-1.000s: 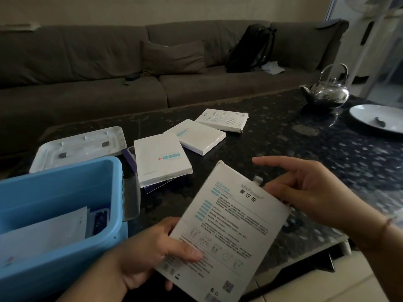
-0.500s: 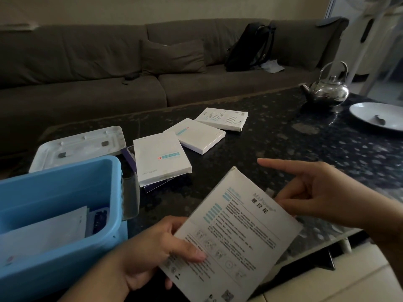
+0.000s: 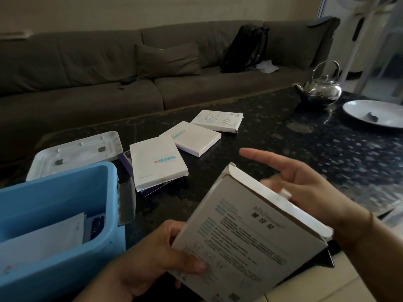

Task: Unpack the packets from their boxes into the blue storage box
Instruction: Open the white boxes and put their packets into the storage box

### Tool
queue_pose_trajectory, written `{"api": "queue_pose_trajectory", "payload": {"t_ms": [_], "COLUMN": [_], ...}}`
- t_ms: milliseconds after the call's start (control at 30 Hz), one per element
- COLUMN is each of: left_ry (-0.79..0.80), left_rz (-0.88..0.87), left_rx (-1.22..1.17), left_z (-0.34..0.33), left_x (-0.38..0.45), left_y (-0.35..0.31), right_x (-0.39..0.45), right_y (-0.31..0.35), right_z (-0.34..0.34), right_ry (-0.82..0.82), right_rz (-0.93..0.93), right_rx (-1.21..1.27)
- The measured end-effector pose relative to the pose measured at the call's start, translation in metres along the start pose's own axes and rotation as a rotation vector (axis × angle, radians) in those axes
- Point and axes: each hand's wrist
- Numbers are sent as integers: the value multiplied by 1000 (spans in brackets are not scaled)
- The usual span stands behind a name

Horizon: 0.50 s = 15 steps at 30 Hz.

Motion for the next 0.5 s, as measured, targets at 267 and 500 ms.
{"api": "queue_pose_trajectory", "payload": {"t_ms": [267, 500], "left_ry": [-251, -709], "left_rz": [-74, -229], "left_rx": [-130, 97], "left_z": [-11, -28], "left_x": [5, 6], "left_y": [1, -9], "right_x": [-8, -6], "right_y": [11, 16], "right_z": [-3, -26], "right_ry": [-235, -307], "right_rz": [217, 410], "right_rx": [-359, -491]}}
Point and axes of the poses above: each hand's wrist, its own x-axis towards the middle knuckle, its own z-axis out of the back of the hand, y = z × x, and after that the axes turned 15 degrees about z, right-handed
